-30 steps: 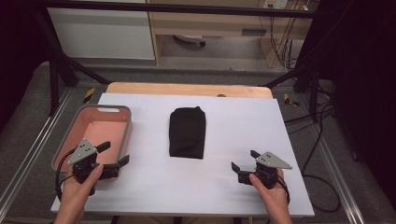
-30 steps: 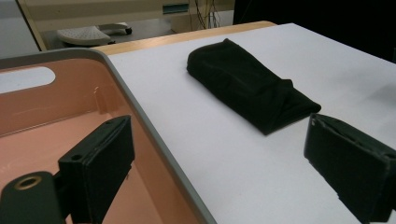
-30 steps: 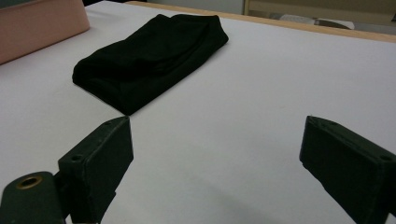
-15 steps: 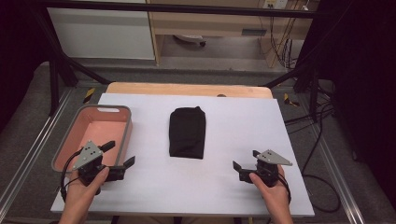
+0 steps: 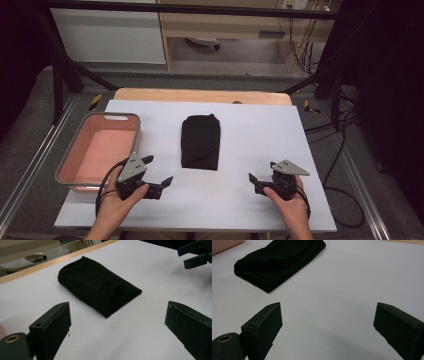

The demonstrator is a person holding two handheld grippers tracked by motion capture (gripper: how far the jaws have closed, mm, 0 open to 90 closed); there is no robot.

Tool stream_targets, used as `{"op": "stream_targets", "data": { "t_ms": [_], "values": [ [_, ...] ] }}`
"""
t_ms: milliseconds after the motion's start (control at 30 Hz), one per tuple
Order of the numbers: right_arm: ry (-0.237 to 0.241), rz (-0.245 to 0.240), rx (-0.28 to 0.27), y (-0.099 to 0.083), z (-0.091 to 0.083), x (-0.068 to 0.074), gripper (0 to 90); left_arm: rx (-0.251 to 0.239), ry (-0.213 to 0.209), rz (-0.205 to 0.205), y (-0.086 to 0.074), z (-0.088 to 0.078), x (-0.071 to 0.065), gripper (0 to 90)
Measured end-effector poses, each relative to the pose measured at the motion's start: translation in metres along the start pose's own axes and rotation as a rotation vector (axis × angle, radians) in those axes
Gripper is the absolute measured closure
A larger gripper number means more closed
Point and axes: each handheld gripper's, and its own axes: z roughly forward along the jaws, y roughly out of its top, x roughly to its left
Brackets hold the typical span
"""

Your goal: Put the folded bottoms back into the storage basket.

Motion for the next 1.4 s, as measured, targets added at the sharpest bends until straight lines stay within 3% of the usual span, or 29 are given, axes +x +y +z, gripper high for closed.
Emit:
{"op": "stream_targets", "data": {
  "t_ms": [300, 533, 600, 633, 733, 833, 933, 1233, 1300, 1400],
  "values": [
    [0.004, 0.001, 0.005, 0.001, 0.000, 0.002, 8.6, 0.057, -0.038, -0.010, 0.002, 0.031, -0.002, 9.2],
    [0.024, 0.014, 0.004, 0.001, 0.000, 0.006, 14.6, 0.082, -0.048, -0.060, 0.002, 0.049, 0.000, 12.8],
    [0.029, 0.014, 0.001, 0.001, 0.000, 0.007, 14.7, 0.093, -0.019, -0.059, 0.000, 0.052, 0.000, 16.6],
    [0.035, 0.012, 0.001, 0.001, 0.000, 0.007, 14.8, 0.102, -0.017, -0.050, -0.002, 0.054, -0.001, 22.2],
    [0.037, 0.013, 0.001, 0.001, 0.000, 0.008, 14.9, 0.139, -0.018, -0.042, -0.004, 0.061, -0.002, 25.1],
    [0.033, 0.015, 0.001, 0.001, 0.000, 0.007, 15.4, 0.156, -0.015, -0.034, -0.007, 0.066, -0.003, 34.8],
    [0.039, 0.015, -0.002, 0.002, -0.001, 0.008, 15.8, 0.183, -0.017, -0.024, -0.010, 0.076, -0.004, 36.8],
    [0.064, -0.020, 0.019, 0.002, 0.001, 0.013, 15.8, 0.223, 0.065, -0.023, -0.015, 0.111, 0.009, 54.8],
    [0.071, -0.019, 0.019, 0.003, 0.001, 0.014, 15.8, 0.216, 0.042, -0.048, -0.017, 0.116, 0.013, 61.0],
    [0.074, -0.028, 0.018, 0.003, 0.002, 0.015, 15.8, 0.213, 0.014, -0.052, -0.017, 0.116, 0.015, 73.5]
  ]
}}
